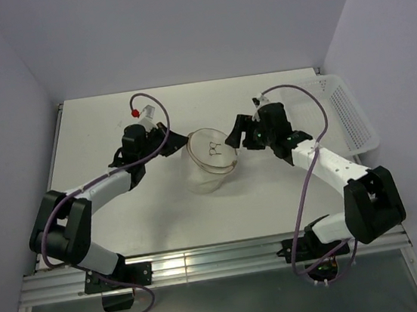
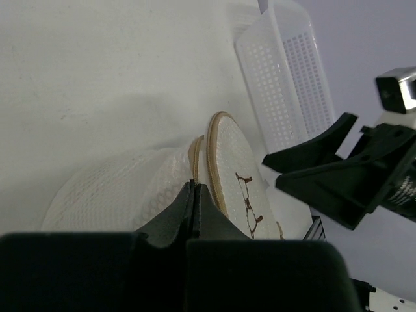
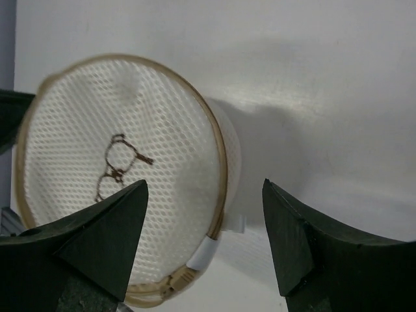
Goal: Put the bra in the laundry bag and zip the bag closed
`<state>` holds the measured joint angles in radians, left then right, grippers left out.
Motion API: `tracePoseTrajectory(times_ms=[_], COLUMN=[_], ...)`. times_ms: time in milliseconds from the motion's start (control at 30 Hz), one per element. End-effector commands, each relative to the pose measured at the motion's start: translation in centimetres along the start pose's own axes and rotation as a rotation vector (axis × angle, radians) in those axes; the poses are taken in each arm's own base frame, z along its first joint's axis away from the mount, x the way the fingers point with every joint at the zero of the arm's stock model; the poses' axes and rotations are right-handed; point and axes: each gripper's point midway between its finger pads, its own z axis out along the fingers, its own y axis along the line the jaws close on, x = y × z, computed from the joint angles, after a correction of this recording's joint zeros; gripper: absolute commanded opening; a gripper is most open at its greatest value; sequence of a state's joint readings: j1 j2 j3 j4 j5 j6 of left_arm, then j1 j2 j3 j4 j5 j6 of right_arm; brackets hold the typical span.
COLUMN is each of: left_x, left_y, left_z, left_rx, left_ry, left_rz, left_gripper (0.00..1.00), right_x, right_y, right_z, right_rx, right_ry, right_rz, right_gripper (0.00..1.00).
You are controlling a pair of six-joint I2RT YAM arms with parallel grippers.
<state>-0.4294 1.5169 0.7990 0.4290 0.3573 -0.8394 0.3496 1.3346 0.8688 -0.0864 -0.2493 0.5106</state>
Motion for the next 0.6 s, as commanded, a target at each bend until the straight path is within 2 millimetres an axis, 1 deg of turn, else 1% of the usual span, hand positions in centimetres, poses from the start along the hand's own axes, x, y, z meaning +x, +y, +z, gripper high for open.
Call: tracePoseTrajectory(times_ms=[0, 33, 67, 133, 167, 200, 233, 267, 300, 333, 367, 400, 467, 500, 533, 567], left_x=[-2.5, -2.5, -2.5, -2.4, -2.5, -2.4, -2.4, -2.4, -2.3, -2.4, -2.6, -2.7, -2.9, -3.3, -3.5, -4.0], left_y=[-3.1, -3.1, -3.0, -3.1, -3.1, -3.0, -3.0, -2.9, -3.0, -2.9, -2.8, -2.8, -2.7, -3.0, -3.2, -2.7], left_z=[0.6, 0.6, 0.7, 0.7, 0.7, 0.6, 0.6, 0.7, 0.6, 0.6, 0.6, 0.5, 0.5, 0.2, 0.0, -0.1], left_rx=[0.107, 0.108, 0.107, 0.110, 0.111, 0.111, 0.112, 0.109, 0.109, 0.103, 0.099, 0.092, 0.079, 0.077, 0.072, 0.027], left_ry=[-0.046, -0.045, -0.044, -0.043, -0.046, -0.044, -0.045, -0.044, -0.044, -0.047, -0.054, -0.058, -0.066, -0.081, -0.090, -0.108], left_rz=[0.077, 0.078, 0.079, 0.083, 0.083, 0.082, 0.084, 0.083, 0.083, 0.083, 0.088, 0.089, 0.078, 0.073, 0.068, 0.056], left_gripper=[0.00, 0.00, 0.00, 0.00, 0.00, 0.00, 0.00, 0.00, 0.00, 0.00, 0.00, 0.00, 0.00, 0.00, 0.01, 0.07], right_x=[-0.6, -0.2, -0.1, -0.1, 0.2, 0.0, 0.3, 0.6, 0.8, 0.6, 0.3, 0.4, 0.1, 0.5, 0.3, 0.2], right_y=[1.1, 0.4, -0.6, -1.1, -1.2, -0.8, -0.7, -0.5, -0.1, 0.1, 0.6, 0.8, 1.4, 1.4, 1.6, 1.7], right_z=[0.3, 0.6, 0.9, 1.5, 1.8, 2.1, 2.2, 2.4, 2.3, 2.1, 1.6, 1.3, 0.7, 0.6, 0.2, -0.1], right_rx=[-0.087, -0.074, -0.040, -0.032, -0.040, -0.066, -0.083, -0.092, -0.125, -0.143, -0.165, -0.184, -0.212, -0.218, -0.229, -0.234], right_ry=[-0.043, -0.048, -0.060, -0.080, -0.070, -0.073, -0.061, -0.054, -0.059, -0.073, -0.093, -0.106, -0.120, -0.114, -0.126, -0.136], right_rz=[0.039, 0.059, 0.080, 0.122, 0.149, 0.156, 0.170, 0.195, 0.202, 0.210, 0.227, 0.227, 0.236, 0.243, 0.246, 0.256], right_gripper=[0.78, 0.74, 0.73, 0.72, 0.72, 0.71, 0.71, 0.69, 0.65, 0.48, 0.44, 0.34, 0.22, 0.12, 0.05, 0.00])
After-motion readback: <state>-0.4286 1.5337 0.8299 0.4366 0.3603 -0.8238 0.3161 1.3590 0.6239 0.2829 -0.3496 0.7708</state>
